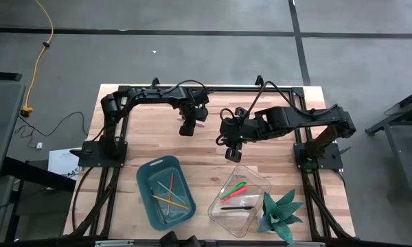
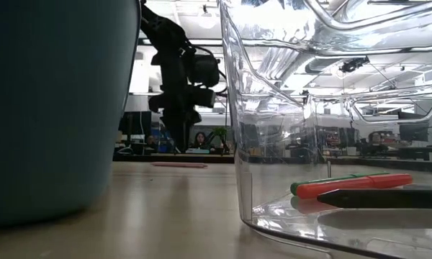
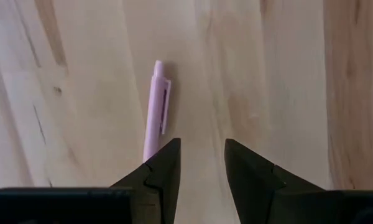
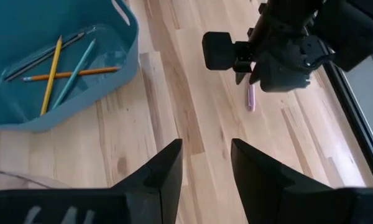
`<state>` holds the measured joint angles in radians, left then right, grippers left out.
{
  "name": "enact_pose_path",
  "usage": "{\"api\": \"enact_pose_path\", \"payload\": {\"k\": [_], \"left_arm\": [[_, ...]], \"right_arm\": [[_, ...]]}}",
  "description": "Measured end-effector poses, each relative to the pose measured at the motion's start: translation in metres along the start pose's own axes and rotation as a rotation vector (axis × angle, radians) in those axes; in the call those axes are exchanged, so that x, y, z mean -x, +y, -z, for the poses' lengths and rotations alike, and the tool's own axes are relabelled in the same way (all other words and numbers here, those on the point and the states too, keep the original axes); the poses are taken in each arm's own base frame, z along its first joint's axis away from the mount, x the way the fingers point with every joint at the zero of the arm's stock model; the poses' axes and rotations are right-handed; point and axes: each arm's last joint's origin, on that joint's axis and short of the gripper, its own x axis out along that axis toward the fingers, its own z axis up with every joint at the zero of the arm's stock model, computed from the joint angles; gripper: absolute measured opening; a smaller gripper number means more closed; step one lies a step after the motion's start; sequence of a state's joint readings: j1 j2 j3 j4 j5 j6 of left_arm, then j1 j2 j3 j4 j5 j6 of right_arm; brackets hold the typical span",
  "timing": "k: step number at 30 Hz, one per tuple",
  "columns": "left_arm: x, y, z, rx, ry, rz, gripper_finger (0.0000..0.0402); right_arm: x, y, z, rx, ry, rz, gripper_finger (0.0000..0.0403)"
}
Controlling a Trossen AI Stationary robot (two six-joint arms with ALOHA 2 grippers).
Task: Sort pens & pencils
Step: Put the pink pen into the transparent bin
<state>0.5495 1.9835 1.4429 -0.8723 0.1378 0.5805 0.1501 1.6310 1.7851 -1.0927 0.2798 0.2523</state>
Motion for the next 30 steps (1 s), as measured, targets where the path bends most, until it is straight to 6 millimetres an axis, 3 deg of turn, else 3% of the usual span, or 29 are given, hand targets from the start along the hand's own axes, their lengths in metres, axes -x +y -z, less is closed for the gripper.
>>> {"api": "enact_pose_path", "payload": {"k": [8, 17, 23, 30], "left_arm": [[0.006, 0.009, 0.001, 0.022, -0.013, -0.015, 0.0110], [0.015, 0.029, 0.017, 0.107, -0.052, 0.062, 0.0110], [0.014, 0.027, 0.018, 0.078, -0.035, 0.079, 0.0110], [-0.005, 0.030, 0.021, 0.102, 0.027, 0.113, 0.0110]], "right_arm": [[0.006, -0.003, 0.003, 0.014, 0.012, 0.003, 0.0129], [0.009, -0.003, 0.003, 0.020, 0.006, 0.002, 0.0129], [0.009, -0.003, 0.004, 0.021, 0.010, 0.003, 0.0129], [0.009, -0.003, 0.004, 0.021, 0.009, 0.002, 0.0129]]}}
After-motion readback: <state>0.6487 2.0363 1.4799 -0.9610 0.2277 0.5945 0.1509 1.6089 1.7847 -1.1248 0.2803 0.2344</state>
